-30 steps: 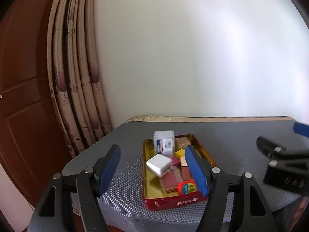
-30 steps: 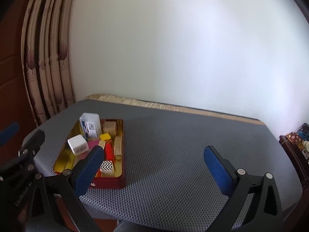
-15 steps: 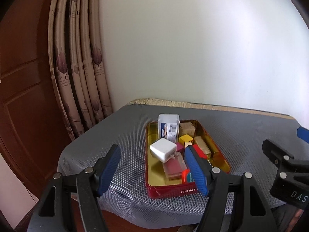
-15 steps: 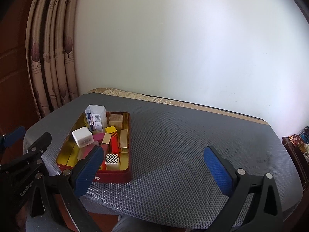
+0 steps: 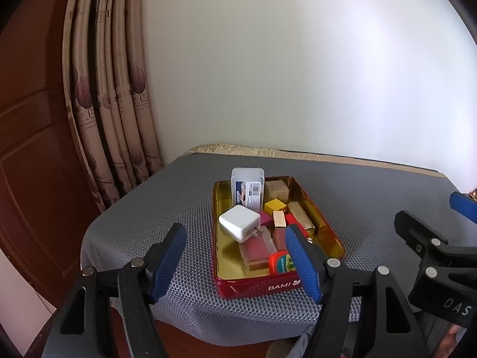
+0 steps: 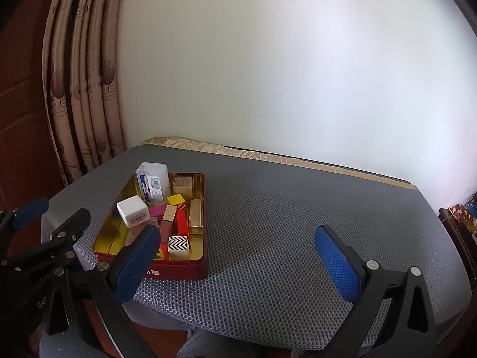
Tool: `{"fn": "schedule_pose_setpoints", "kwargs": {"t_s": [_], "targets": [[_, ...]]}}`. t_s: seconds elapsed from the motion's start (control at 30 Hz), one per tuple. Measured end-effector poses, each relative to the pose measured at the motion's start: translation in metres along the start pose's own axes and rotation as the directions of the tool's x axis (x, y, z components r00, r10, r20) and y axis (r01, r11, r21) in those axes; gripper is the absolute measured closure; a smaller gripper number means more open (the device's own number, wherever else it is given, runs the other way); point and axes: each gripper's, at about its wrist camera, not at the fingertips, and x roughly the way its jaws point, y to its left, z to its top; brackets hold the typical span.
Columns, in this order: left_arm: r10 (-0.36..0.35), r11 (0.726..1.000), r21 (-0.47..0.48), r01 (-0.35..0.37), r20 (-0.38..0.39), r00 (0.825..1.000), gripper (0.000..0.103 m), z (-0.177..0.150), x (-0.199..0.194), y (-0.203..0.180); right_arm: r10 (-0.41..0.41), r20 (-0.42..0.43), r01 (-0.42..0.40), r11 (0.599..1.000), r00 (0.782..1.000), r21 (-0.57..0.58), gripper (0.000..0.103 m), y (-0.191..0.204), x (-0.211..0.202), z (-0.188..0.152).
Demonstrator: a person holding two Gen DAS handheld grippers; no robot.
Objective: Organize rigid objects
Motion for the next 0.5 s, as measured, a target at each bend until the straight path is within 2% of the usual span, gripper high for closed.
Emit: {"fn": "schedule_pose_setpoints", "kwargs": {"t_s": [0.5], "targets": [[-0.002, 1.000, 0.016, 0.003, -0.023, 1.000, 0.032, -0.0026, 0.0035, -0.0046, 0.024, -0.020, -0.024, 1.000, 1.000, 0.001, 0.000, 0.0015, 0.0016, -0.0001]]}}
